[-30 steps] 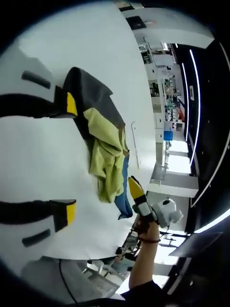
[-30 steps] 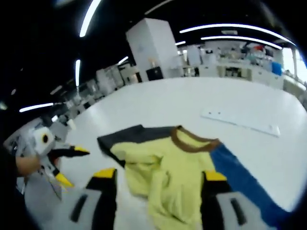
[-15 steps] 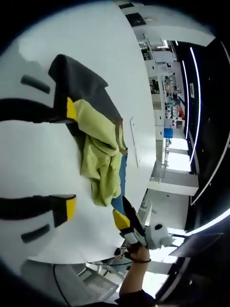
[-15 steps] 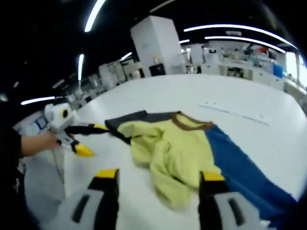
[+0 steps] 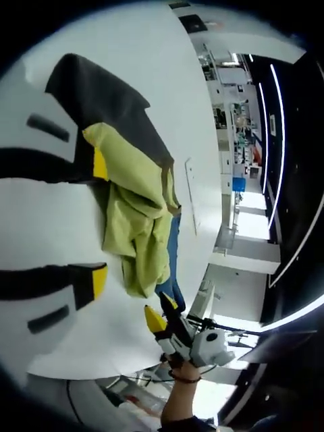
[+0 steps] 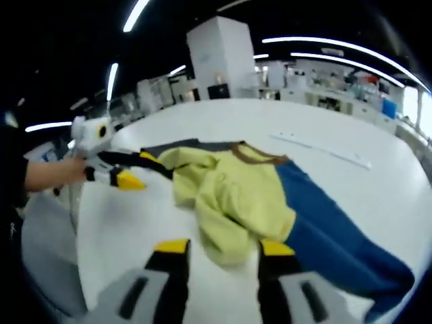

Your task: Fold the garment on the visible template until the final outline fits inside the template.

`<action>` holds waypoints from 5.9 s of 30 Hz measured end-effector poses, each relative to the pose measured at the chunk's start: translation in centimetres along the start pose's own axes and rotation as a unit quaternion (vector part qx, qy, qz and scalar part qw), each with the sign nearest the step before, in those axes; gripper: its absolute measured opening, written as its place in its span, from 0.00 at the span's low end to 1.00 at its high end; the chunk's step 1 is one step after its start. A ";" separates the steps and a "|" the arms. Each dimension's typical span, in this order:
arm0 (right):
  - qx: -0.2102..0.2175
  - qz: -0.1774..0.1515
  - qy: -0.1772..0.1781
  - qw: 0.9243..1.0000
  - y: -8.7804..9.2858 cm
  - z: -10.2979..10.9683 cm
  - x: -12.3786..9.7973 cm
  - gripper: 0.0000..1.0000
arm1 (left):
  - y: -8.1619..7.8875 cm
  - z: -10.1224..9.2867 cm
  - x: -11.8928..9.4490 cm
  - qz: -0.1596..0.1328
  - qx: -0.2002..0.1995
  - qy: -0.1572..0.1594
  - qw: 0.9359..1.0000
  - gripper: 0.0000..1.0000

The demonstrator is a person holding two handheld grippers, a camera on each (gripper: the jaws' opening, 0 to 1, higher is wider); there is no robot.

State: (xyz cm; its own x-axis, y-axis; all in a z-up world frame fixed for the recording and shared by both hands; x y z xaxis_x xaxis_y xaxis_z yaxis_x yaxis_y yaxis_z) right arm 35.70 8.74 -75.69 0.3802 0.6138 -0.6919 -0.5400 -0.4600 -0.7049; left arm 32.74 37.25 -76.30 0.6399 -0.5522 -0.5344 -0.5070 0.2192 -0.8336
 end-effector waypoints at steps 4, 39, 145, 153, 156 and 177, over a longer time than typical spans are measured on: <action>-0.001 0.002 0.004 1.000 0.5 -0.4 0.4 0.27 | -0.2 0.1 0.9 0.003 0.001 -0.007 1.000 0.40; -0.001 -0.009 0.041 0.999 0.9 -0.6 2.2 0.00 | -0.9 1.6 4.6 0.042 0.021 -0.078 0.996 0.00; 0.027 0.009 0.024 0.999 4.8 3.2 -4.6 0.22 | 3.0 -2.3 -8.2 0.067 0.025 -0.059 0.996 0.28; 0.003 0.032 0.026 0.999 4.6 1.8 -3.6 0.17 | 4.9 -1.5 -8.7 0.097 0.022 -0.056 0.993 0.24; -0.014 0.045 0.019 0.999 4.7 1.5 -3.0 0.16 | 5.8 -0.8 -8.6 0.108 0.025 -0.054 0.992 0.22; -0.073 0.074 -0.025 0.994 4.5 1.6 -0.9 0.08 | 6.7 -0.8 -6.7 0.088 0.047 0.005 0.995 0.19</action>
State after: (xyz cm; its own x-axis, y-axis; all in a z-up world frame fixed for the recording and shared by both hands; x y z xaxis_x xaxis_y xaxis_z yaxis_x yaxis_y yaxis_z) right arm 31.69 7.14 -77.99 0.2643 0.5626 -0.7834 -0.4707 -0.6337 -0.6139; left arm 24.61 41.80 -78.20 0.5401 -0.5065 -0.6721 -0.5545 0.3867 -0.7369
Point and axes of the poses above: the point that each gripper's makers call its tool centre point, and the gripper's own axes: x roughly forward along the fingers, z roughly to its left, y roughly out of its underside, the point moved 9 cm from there along -x, roughly backward along the fingers, and after that the axes turned 6 degrees about z, right-handed, at the moved point
